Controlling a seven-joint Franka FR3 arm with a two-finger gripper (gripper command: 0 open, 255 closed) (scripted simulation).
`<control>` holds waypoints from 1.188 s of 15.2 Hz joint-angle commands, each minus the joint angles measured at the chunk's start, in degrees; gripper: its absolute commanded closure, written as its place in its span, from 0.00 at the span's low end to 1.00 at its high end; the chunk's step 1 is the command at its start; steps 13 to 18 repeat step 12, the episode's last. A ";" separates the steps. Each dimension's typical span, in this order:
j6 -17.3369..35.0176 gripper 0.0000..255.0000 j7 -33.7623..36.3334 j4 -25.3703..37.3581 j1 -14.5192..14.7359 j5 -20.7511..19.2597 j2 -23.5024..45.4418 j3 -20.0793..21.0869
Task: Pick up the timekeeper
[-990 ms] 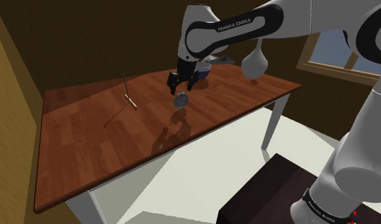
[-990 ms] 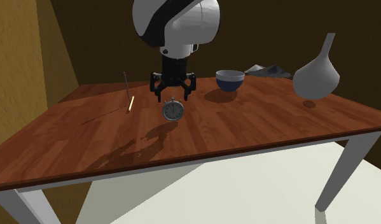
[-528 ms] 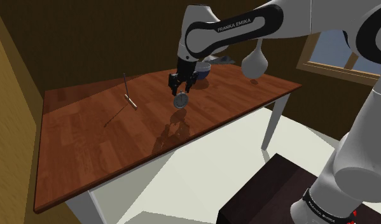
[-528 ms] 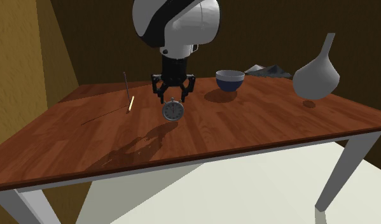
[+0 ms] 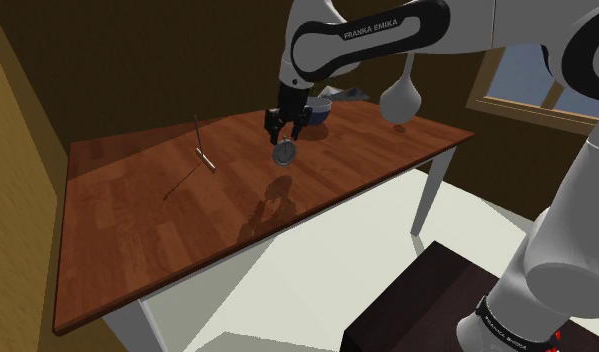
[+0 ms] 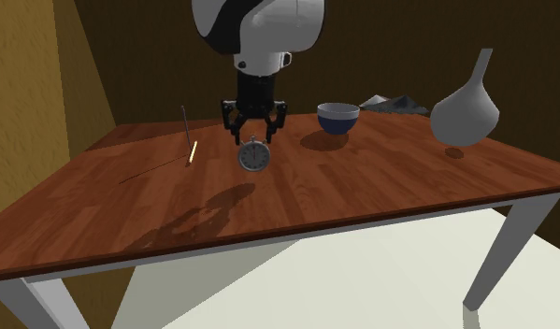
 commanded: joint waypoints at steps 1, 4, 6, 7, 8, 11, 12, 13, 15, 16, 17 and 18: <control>-1.67 1.00 -0.07 1.48 -0.02 0.05 -0.17 -0.02; -3.96 1.00 -0.08 3.72 -0.02 0.06 -0.23 -0.01; -5.51 1.00 -0.08 5.30 -0.01 0.06 -0.20 0.00; -6.29 1.00 -0.07 6.11 0.00 0.05 -0.17 0.00; -7.07 1.00 -0.07 6.94 0.00 0.05 -0.12 0.01; -8.77 1.00 -0.05 8.77 0.02 0.02 0.02 0.02; -8.77 1.00 -0.05 8.78 0.02 0.02 0.03 0.02; -8.77 1.00 -0.05 8.78 0.02 0.02 0.03 0.02; -8.77 1.00 -0.05 8.78 0.02 0.02 0.03 0.02; -8.77 1.00 -0.05 8.78 0.02 0.02 0.03 0.02; -8.77 1.00 -0.05 8.78 0.02 0.02 0.03 0.02; -8.77 1.00 -0.05 8.78 0.02 0.02 0.03 0.02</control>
